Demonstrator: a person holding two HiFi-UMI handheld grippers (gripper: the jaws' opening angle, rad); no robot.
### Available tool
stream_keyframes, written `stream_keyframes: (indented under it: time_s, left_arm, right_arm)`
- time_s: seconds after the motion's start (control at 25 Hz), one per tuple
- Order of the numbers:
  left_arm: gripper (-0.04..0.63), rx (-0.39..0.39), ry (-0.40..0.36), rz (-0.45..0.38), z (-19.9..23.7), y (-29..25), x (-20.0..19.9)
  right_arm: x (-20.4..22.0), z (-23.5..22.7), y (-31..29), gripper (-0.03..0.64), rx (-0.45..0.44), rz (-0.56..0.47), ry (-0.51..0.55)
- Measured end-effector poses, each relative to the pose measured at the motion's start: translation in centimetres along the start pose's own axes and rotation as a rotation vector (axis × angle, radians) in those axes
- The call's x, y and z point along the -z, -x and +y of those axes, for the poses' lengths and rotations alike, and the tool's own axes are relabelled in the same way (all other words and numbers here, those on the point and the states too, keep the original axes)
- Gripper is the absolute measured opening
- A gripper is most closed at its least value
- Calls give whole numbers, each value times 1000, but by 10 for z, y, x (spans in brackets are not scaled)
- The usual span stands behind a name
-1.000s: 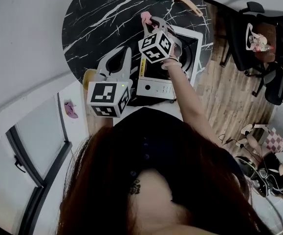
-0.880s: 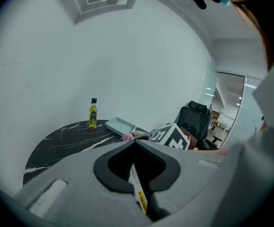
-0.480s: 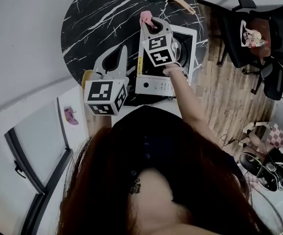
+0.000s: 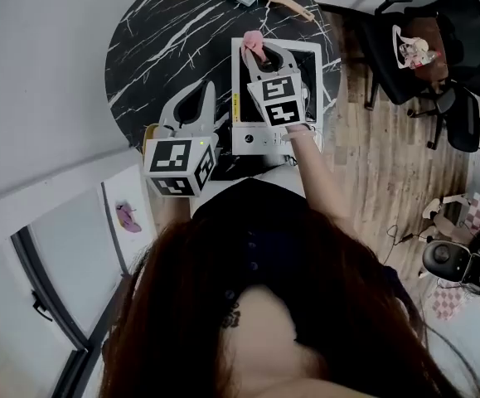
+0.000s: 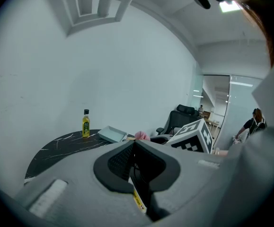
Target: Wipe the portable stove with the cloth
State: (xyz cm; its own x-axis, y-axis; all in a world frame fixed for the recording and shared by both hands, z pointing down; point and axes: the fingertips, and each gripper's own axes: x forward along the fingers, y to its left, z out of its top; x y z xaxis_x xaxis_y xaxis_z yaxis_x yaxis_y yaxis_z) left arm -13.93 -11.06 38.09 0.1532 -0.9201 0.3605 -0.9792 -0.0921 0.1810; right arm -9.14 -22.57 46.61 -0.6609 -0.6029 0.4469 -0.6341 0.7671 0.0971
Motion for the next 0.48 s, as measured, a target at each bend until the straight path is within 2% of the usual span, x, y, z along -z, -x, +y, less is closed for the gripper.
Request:
stream_keyframes:
  time_s: [0.28,0.48]
  left_arm:
    - [11,61,-28,-15,-14,18,1]
    - [11,75,-38,-16,-12,32,7]
  right_arm:
    - [1,-2,36,60,74,-26,-50]
    - [5,-1,62,60,125,-41,-73]
